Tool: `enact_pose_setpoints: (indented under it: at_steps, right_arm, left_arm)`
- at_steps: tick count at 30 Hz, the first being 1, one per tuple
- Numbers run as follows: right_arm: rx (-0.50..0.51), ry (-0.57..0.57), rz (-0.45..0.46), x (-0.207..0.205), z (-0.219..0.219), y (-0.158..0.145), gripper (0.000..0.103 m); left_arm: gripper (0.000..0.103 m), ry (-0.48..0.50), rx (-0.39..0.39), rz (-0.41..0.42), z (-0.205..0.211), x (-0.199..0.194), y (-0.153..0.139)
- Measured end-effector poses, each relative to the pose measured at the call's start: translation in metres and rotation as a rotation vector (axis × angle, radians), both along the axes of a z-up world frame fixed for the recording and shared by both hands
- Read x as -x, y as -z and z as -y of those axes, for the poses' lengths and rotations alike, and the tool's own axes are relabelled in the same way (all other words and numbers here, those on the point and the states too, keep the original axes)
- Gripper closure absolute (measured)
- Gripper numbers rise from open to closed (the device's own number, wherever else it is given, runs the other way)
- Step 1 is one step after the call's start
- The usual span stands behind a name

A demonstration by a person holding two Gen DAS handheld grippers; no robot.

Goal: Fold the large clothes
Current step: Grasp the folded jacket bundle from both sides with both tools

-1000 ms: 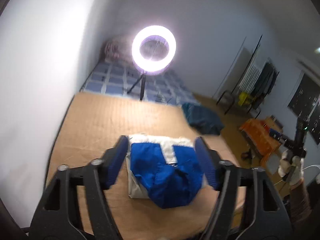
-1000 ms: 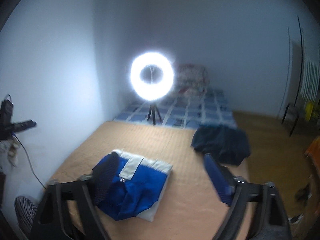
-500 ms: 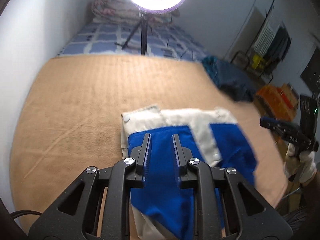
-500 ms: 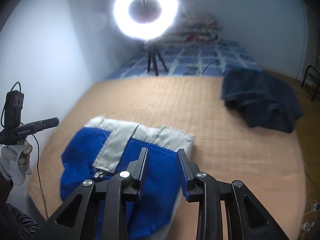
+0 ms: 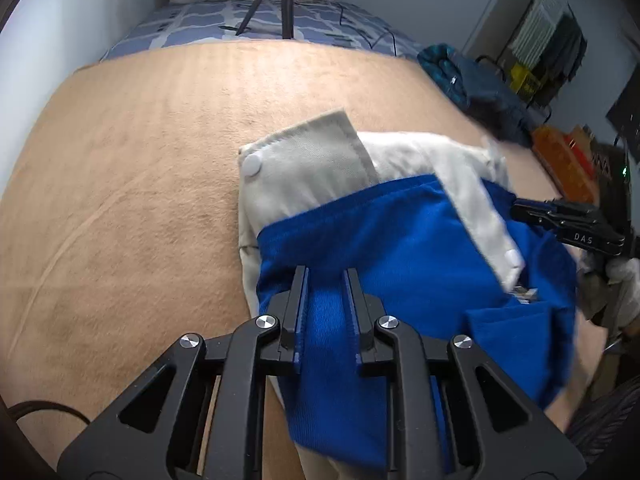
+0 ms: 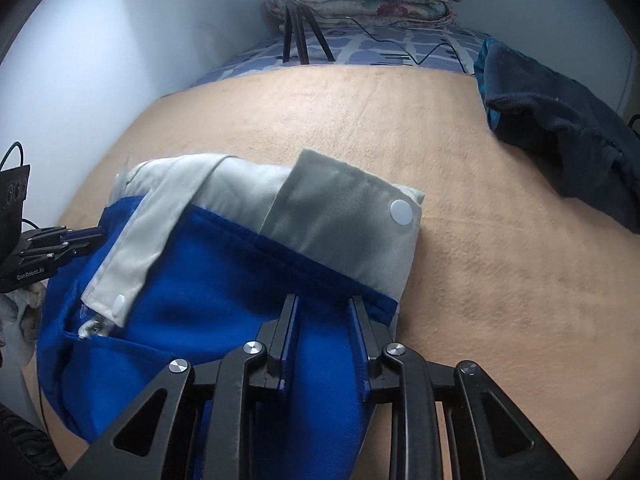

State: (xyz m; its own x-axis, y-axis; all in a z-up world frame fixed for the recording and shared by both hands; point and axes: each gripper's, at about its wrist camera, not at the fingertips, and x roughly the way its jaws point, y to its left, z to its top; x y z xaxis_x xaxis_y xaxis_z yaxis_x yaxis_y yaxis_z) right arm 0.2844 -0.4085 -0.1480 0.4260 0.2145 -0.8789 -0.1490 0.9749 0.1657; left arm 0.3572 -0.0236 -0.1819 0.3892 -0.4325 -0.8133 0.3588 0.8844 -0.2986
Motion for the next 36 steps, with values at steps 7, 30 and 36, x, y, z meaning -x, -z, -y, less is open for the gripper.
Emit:
enact_pose_setpoints:
  at_steps: [7, 30, 36]
  right_arm:
    - [-0.228, 0.086, 0.051, 0.034, 0.054, -0.029, 0.014]
    - [-0.722, 0.079, -0.18, 0.025, 0.06, 0.049, 0.028]
    - [-0.678, 0.076, -0.182, 0.024, 0.049, 0.044, 0.045]
  left_arm:
    - [0.027, -0.167, 0.345, -0.16, -0.068, 0.002, -0.013]
    - [0.032, -0.157, 0.453, -0.39, -0.035, -0.018, 0.039]
    - [0.052, -0.156, 0.38, -0.353, -0.024, -0.017, 0.03]
